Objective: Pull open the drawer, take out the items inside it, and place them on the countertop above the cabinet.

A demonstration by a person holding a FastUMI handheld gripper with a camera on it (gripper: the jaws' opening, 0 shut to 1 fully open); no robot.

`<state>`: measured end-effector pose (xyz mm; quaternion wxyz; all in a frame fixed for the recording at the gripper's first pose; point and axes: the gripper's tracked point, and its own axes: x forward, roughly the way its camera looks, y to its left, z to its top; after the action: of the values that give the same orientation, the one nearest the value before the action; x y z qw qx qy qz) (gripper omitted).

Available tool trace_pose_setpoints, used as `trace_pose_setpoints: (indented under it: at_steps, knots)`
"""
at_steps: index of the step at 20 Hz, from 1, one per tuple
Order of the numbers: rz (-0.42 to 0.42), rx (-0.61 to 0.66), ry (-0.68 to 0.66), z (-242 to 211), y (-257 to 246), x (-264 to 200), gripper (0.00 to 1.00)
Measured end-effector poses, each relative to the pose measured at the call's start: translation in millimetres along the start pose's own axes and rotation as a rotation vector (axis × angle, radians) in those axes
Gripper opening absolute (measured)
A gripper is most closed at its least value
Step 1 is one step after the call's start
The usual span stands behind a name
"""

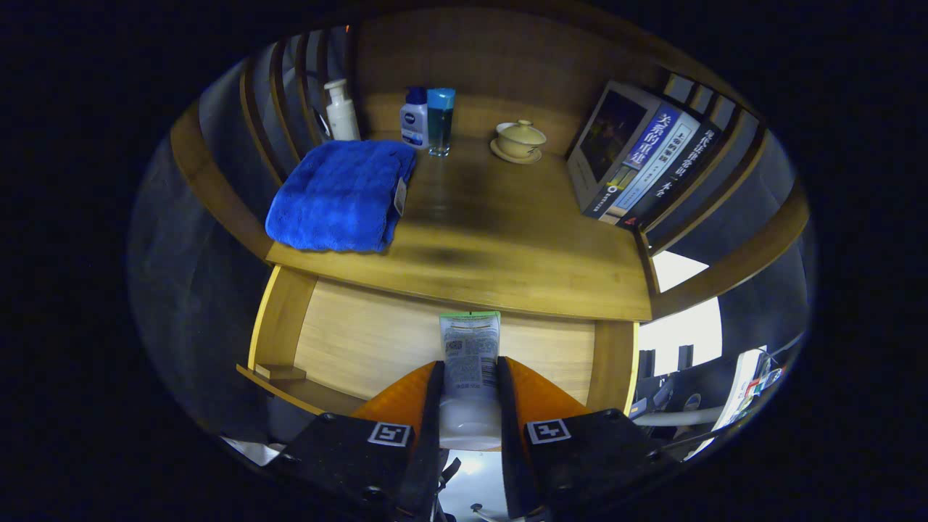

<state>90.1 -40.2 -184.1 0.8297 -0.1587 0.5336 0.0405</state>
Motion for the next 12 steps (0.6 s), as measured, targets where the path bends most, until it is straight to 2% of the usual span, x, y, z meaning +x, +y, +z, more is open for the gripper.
trace_pose_setpoints:
  at_steps: [6,12]
  knots:
    - [-0.011,0.064,-0.083,48.3,-15.0,11.8,0.44]
    - [0.023,0.121,-0.14,100.3,-5.3,69.0,0.44]
